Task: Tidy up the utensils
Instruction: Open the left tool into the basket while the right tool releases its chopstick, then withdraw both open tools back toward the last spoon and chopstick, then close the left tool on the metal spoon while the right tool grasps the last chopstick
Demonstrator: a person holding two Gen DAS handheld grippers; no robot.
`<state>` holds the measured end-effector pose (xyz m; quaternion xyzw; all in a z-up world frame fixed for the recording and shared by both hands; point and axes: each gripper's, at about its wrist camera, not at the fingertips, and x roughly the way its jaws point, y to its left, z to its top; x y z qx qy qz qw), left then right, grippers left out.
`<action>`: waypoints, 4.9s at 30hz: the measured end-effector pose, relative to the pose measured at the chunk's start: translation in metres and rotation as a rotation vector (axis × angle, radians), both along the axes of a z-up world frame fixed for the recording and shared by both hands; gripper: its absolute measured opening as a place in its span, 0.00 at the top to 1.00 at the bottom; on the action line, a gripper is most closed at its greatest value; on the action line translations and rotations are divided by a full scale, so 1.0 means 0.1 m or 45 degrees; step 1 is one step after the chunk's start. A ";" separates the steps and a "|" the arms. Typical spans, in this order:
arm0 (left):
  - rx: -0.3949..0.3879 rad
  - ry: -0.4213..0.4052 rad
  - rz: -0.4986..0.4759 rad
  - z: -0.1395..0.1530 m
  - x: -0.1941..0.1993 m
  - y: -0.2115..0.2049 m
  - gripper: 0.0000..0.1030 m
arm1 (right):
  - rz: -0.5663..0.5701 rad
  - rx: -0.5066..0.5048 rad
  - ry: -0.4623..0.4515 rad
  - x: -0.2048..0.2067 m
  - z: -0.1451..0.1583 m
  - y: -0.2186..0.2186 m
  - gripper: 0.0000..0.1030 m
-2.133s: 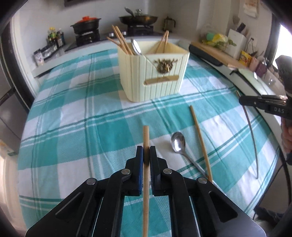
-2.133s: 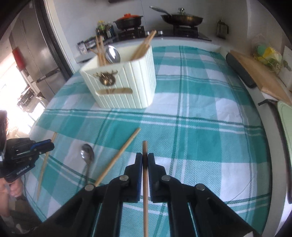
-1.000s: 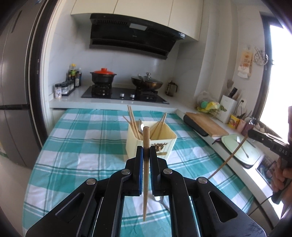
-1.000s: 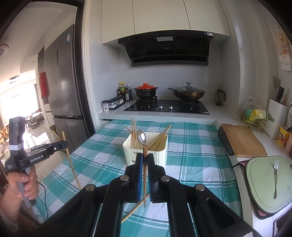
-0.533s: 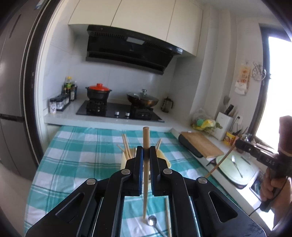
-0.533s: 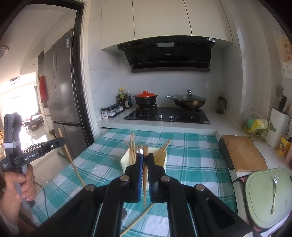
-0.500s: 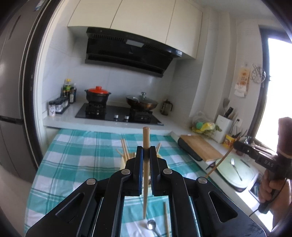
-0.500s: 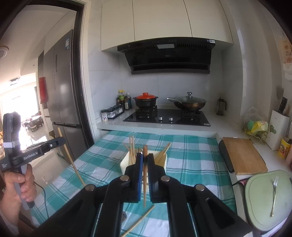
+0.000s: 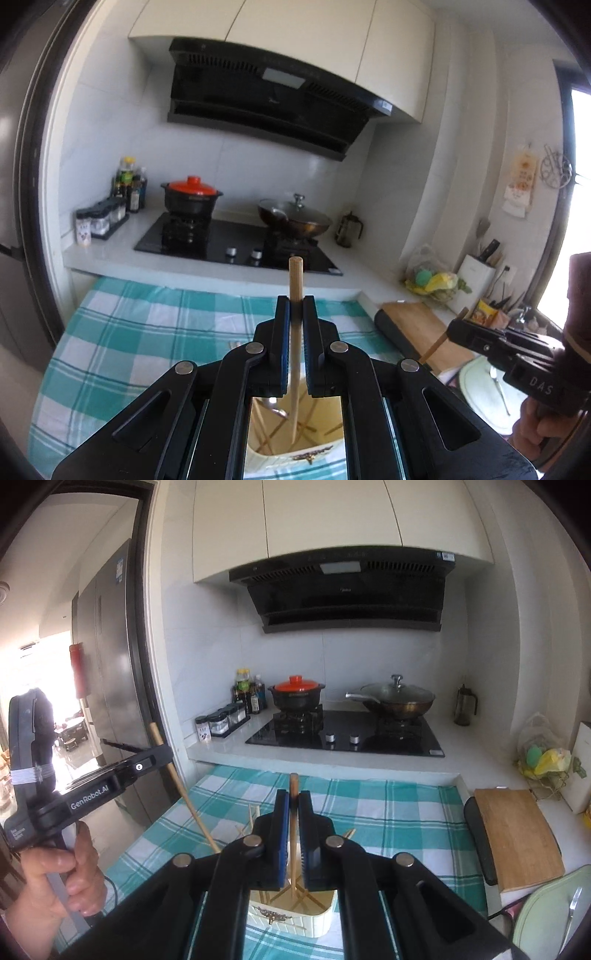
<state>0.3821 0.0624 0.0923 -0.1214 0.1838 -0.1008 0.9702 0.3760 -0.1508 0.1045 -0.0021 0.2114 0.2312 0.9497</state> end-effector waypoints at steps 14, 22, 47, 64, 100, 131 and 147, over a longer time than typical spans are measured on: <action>0.050 0.423 -0.026 -1.01 0.90 -0.23 0.94 | 0.110 -0.020 0.473 1.25 -1.20 0.44 0.92; 0.069 0.437 0.007 -1.01 0.57 -0.08 0.40 | 0.069 0.051 0.493 1.28 -1.27 0.30 0.66; 0.254 0.671 0.070 -2.36 -2.10 -0.55 0.28 | 0.047 -0.161 0.624 -1.62 -2.56 -0.03 0.67; 0.216 0.681 0.094 -2.42 -2.17 -0.46 0.24 | -0.163 -0.335 0.764 -1.57 -2.86 -0.39 0.79; 0.459 0.728 0.273 -2.62 -1.18 -1.20 0.14 | -0.238 -0.355 0.682 -1.71 -2.86 -0.56 0.72; 0.387 0.730 0.194 -2.59 -0.83 -0.98 0.30 | -0.189 -0.255 0.601 -1.69 -2.56 -0.70 0.66; 0.317 0.689 -0.299 -2.43 -0.81 -0.77 0.29 | -0.158 -0.210 0.627 -1.47 -2.51 -0.88 0.66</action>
